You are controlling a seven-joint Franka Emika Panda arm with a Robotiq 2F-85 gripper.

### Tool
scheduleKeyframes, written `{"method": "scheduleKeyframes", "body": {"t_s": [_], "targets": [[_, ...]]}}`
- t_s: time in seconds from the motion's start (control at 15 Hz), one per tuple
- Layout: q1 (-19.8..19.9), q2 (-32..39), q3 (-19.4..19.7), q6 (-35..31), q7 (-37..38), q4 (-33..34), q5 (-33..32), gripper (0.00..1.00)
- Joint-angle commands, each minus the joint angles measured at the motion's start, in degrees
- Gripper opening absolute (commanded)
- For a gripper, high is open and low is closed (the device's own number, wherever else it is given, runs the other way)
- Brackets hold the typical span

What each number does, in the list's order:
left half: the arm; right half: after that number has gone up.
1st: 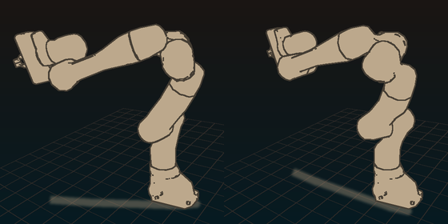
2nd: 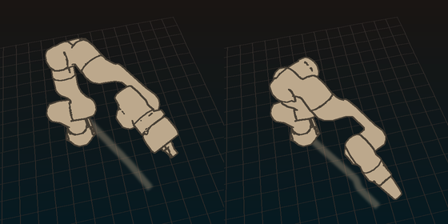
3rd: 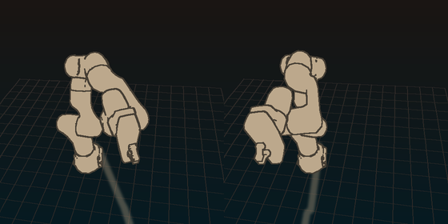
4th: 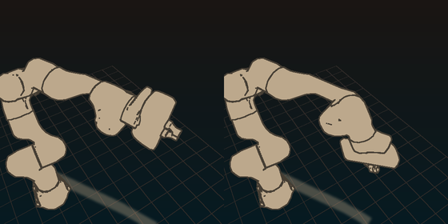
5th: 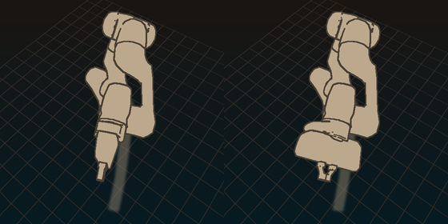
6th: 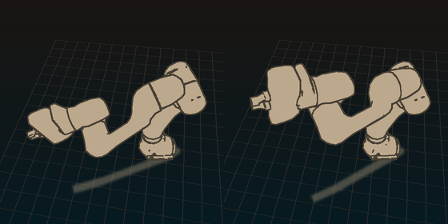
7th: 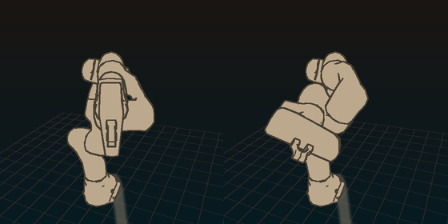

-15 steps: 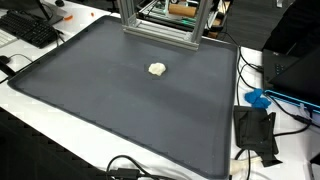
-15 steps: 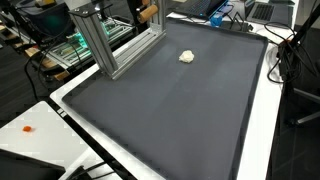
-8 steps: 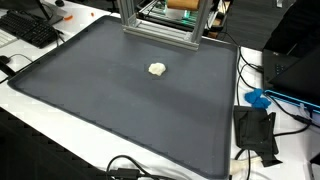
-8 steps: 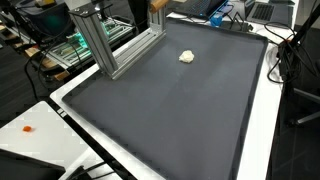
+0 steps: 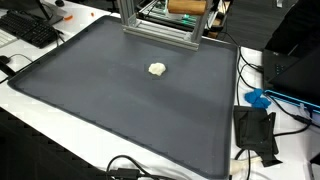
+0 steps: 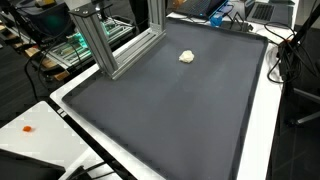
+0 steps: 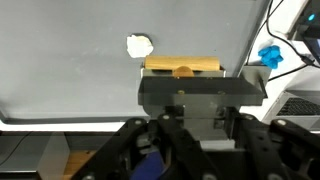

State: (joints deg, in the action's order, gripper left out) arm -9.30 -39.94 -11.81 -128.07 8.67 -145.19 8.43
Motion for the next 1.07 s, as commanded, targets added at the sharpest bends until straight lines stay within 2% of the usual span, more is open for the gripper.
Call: {"method": "scheduleKeyframes", "body": {"t_s": [0.0,0.13,0.2,0.27,0.6,1.0], "targets": [[-0.31,0.52,0.25,0.02,0.21,0.29,-0.27,0.47],[-0.31,0.75,0.25,0.02,0.21,0.57,-0.27,0.47],[-0.31,0.73,0.25,0.02,0.21,0.65,-0.27,0.22],[-1.34,2.09,0.36,-1.03,-0.46,0.66,0.93,0.22],[-0.34,10.54,-1.81,-6.19,0.95,2.74,-1.09,0.22],[1.81,22.26,-2.96,-11.88,2.99,6.47,-7.67,0.22]]}}
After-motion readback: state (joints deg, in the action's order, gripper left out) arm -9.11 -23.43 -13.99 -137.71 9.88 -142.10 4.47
